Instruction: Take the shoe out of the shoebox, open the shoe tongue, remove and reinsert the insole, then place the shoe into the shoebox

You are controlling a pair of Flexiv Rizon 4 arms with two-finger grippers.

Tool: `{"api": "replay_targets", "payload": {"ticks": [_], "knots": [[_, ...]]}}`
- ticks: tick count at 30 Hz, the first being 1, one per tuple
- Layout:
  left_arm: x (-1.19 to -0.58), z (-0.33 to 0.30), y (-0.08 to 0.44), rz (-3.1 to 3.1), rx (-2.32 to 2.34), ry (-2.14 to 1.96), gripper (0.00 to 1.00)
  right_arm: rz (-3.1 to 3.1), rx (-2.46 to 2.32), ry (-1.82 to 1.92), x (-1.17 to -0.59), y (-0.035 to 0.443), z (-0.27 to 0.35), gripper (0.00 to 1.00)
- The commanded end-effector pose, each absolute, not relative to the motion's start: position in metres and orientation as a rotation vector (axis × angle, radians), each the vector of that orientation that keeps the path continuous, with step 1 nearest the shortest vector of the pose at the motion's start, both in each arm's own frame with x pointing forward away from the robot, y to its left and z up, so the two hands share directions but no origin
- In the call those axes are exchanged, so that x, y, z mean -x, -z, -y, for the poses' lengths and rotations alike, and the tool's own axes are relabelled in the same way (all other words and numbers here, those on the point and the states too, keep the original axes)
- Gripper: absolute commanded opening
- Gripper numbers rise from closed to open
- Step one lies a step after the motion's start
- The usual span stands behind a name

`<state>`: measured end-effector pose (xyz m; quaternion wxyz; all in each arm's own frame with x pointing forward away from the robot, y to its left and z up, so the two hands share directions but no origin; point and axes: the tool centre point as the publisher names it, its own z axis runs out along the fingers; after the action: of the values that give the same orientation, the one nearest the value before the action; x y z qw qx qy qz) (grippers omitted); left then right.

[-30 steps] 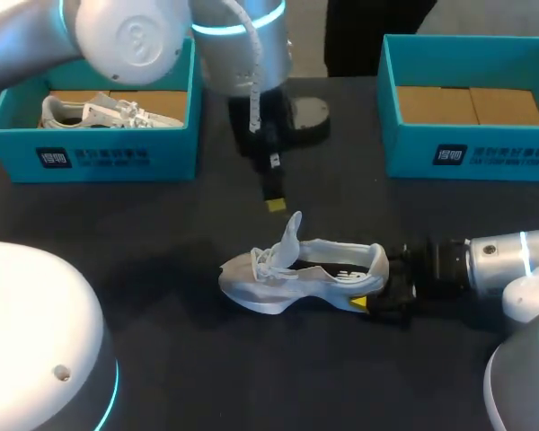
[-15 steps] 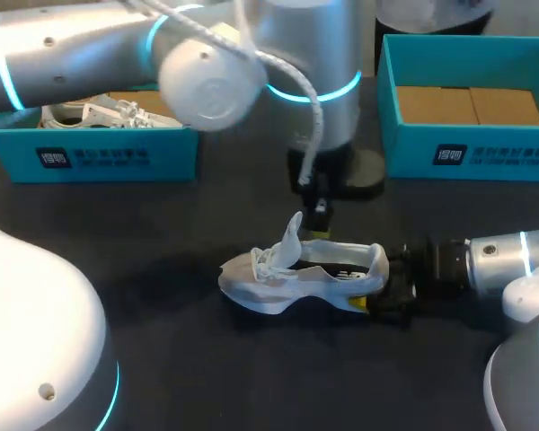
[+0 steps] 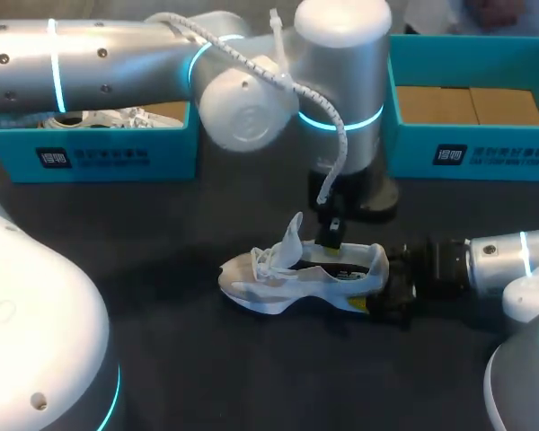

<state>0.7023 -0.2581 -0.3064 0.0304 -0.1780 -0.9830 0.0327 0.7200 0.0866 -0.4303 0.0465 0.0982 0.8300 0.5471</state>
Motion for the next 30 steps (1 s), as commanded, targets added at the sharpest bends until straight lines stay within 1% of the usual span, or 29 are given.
{"api": "replay_targets", "payload": {"ticks": [1, 17, 30], "knots": [[-0.706, 0.255, 0.319, 3.014, 0.569, -0.121, 0.00, -2.536, -0.300, -1.667, -0.720, 0.430, -0.086, 0.00], [-0.709, 0.262, 0.354, 3.016, 0.656, -0.093, 0.00, -2.536, -0.300, -1.667, -0.720, 0.430, -0.086, 0.00], [-0.709, 0.257, 0.385, 2.969, 0.583, -0.074, 0.00, -2.536, -0.300, -1.667, -0.720, 0.430, -0.086, 0.00]]}}
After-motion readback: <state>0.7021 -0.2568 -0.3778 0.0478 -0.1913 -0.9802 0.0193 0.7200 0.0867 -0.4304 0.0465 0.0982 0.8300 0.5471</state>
